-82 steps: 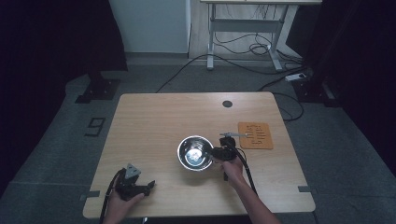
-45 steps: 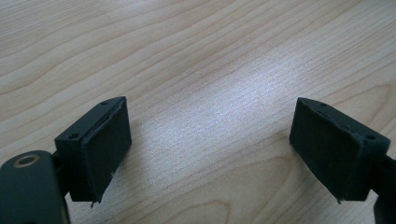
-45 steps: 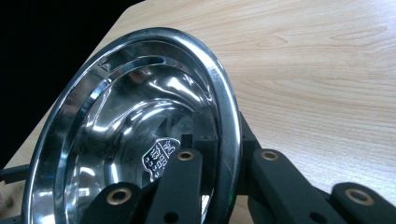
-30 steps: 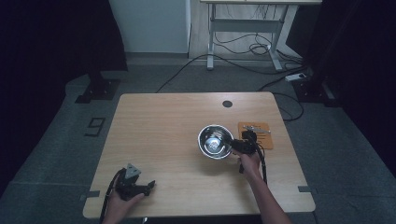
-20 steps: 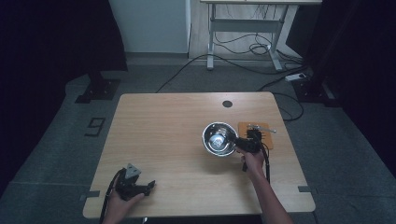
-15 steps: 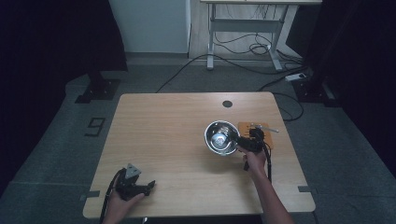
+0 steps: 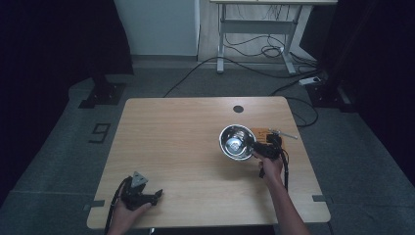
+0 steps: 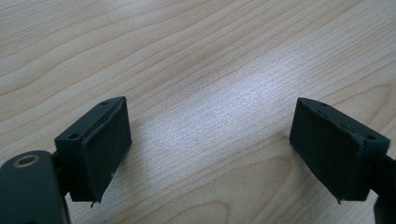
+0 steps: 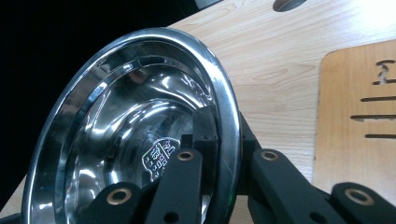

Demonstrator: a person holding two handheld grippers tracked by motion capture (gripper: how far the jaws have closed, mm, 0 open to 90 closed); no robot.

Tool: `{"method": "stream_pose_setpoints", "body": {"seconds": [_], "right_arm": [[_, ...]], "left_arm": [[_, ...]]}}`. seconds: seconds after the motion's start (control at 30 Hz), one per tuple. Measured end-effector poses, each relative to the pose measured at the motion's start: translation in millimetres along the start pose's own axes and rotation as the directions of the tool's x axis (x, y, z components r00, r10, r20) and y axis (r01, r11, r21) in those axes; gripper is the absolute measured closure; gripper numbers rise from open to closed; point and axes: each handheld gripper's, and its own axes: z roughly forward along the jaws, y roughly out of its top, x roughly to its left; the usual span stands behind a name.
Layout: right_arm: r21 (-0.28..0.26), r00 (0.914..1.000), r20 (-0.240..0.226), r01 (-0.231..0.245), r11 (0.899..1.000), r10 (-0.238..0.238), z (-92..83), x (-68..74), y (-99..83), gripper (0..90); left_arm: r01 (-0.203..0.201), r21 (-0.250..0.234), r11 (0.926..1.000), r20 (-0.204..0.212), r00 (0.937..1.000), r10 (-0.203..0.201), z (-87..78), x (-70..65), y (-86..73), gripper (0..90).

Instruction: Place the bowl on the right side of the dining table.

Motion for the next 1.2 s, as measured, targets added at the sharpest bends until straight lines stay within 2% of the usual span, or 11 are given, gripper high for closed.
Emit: {"method": "stream_pose_setpoints", "body": {"seconds": [1.2], "right_arm": [[-0.054,0.9947,0.072,-0.069,0.996,0.073,-16.2,-34.4,8.8,85.4]], "left_arm": [[0.000,0.000,1.0000,0.000,1.0000,0.000,0.0,0.0,0.0,12.3]]}}
